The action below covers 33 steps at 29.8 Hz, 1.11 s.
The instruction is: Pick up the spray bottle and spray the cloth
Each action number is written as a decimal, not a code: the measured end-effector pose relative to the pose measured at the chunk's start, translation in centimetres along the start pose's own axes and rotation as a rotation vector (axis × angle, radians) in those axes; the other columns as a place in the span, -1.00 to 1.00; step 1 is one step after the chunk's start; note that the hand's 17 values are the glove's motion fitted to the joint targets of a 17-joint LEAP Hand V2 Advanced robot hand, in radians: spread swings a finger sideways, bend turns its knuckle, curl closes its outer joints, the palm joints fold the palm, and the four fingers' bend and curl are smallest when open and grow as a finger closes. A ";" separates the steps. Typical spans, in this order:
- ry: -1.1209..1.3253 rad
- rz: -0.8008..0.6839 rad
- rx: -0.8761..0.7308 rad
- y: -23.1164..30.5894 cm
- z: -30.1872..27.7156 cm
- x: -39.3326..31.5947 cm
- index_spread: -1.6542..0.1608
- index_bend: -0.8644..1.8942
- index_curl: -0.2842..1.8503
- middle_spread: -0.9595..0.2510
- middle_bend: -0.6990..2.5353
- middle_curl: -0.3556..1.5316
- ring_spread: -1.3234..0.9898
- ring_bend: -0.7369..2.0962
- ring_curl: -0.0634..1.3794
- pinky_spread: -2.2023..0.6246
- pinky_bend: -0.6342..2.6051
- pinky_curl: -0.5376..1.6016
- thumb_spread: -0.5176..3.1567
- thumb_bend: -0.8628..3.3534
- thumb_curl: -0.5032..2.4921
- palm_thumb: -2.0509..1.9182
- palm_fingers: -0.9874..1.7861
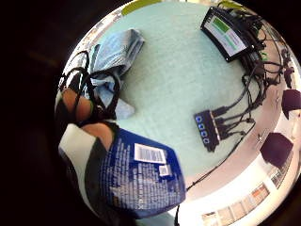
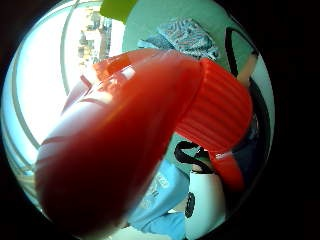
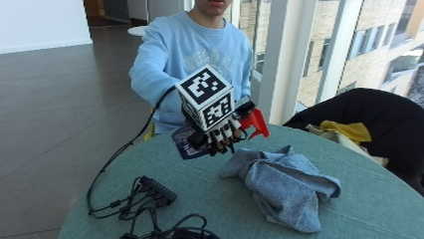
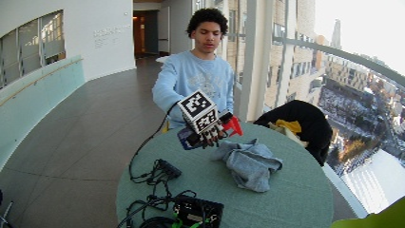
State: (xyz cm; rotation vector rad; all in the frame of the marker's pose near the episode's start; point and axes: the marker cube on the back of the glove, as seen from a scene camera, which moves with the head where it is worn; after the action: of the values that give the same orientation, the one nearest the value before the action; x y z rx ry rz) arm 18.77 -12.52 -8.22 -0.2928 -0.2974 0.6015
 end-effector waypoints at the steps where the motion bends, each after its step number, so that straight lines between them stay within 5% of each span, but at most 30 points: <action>1: -0.001 0.001 0.000 0.0 0.0 0.0 0.60 -0.26 -0.30 0.44 -0.32 -0.10 0.09 -0.11 -0.35 0.57 -0.42 -0.15 -0.43 -0.61 -0.18 0.51 0.59; 18: -0.039 -0.033 0.020 0.2 0.4 -1.2 0.60 -0.25 -0.29 0.45 -0.32 -0.10 0.09 -0.11 -0.35 0.57 -0.42 -0.15 -0.44 -0.61 -0.18 0.50 0.59; 33: -0.490 -0.427 0.254 1.1 4.0 -11.0 0.60 -0.26 -0.29 0.44 -0.32 -0.10 0.09 -0.11 -0.35 0.57 -0.42 -0.15 -0.44 -0.61 -0.17 0.50 0.58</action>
State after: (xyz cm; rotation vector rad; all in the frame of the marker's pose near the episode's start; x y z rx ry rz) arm 8.14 -17.49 -7.01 0.1700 -0.7274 0.2740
